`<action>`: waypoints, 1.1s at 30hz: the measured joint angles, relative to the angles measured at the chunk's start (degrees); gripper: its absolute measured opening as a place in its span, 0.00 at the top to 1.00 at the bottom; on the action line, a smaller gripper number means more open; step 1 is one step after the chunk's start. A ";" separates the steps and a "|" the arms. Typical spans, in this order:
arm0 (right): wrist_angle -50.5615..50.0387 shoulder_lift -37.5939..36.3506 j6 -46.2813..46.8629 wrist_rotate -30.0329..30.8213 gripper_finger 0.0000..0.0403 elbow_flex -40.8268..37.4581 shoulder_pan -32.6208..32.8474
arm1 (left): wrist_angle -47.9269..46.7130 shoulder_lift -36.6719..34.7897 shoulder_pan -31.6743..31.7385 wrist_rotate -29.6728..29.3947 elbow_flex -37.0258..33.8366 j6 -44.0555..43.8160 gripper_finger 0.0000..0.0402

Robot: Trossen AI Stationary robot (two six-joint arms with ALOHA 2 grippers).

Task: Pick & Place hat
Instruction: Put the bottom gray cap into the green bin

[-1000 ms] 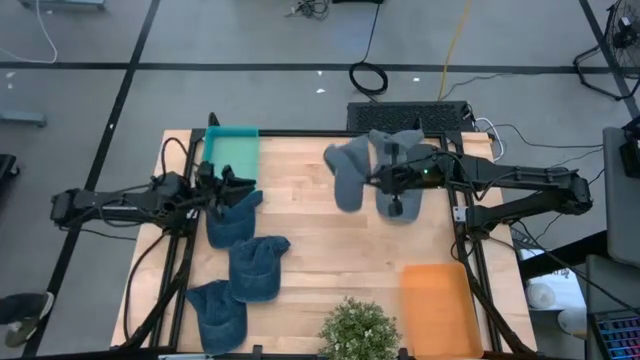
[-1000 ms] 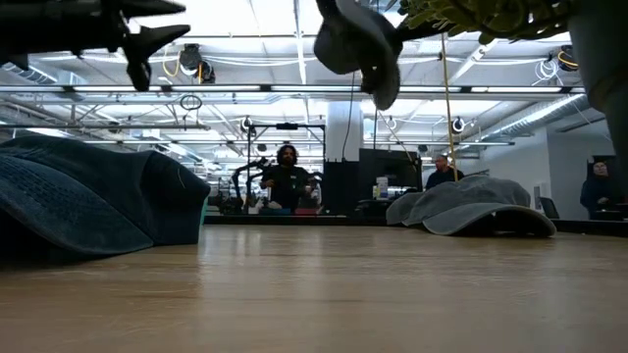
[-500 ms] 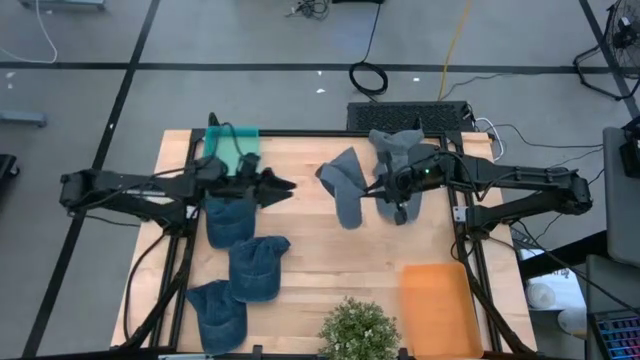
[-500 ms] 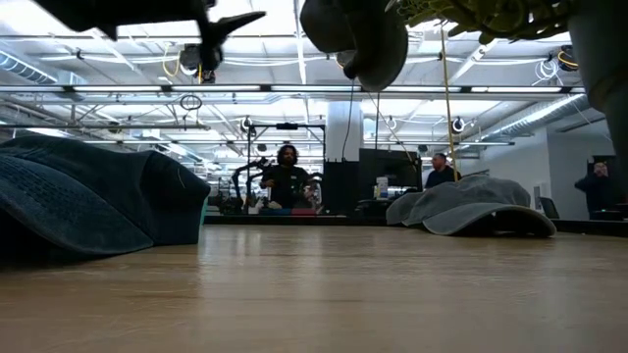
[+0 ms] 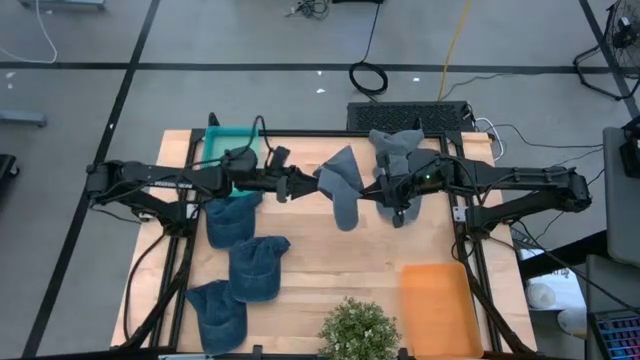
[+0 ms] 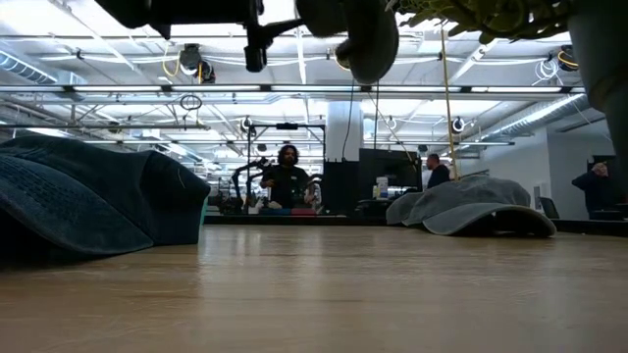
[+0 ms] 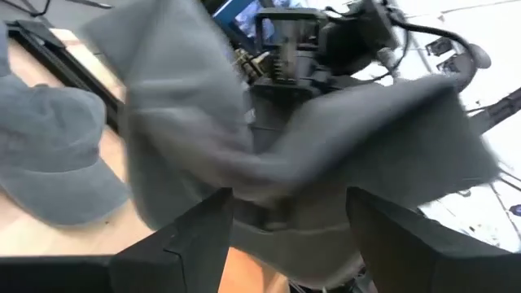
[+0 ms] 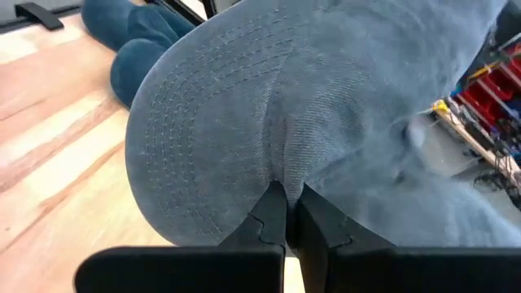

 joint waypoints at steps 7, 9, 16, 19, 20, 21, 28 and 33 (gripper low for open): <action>-0.28 0.50 -0.09 0.05 1.00 0.00 0.60 | 7.03 0.73 1.72 -0.27 0.45 -0.66 0.41; -0.74 0.71 -0.09 0.07 1.00 0.00 0.57 | 8.49 0.72 2.13 -0.14 0.47 -2.35 0.41; -0.71 2.74 -1.37 3.15 1.00 0.00 0.60 | 6.89 0.76 3.36 2.74 0.47 -6.68 0.42; 0.01 4.17 -4.57 9.38 1.00 0.00 1.08 | 6.57 0.75 4.05 5.26 0.47 -8.10 0.42; 0.36 4.62 -6.03 12.08 1.00 0.00 1.35 | 6.56 0.74 4.24 5.97 0.47 -8.24 0.42; 0.42 5.12 -7.55 14.71 1.00 0.00 1.75 | 6.52 0.74 4.38 6.44 0.46 -8.24 0.42; 0.96 9.41 -16.53 30.45 1.00 0.00 5.08 | 5.90 0.74 6.36 6.63 0.46 -8.15 0.42; 1.23 11.98 -21.96 40.05 1.00 0.00 8.35 | 3.11 0.74 8.04 6.47 0.47 -7.53 0.42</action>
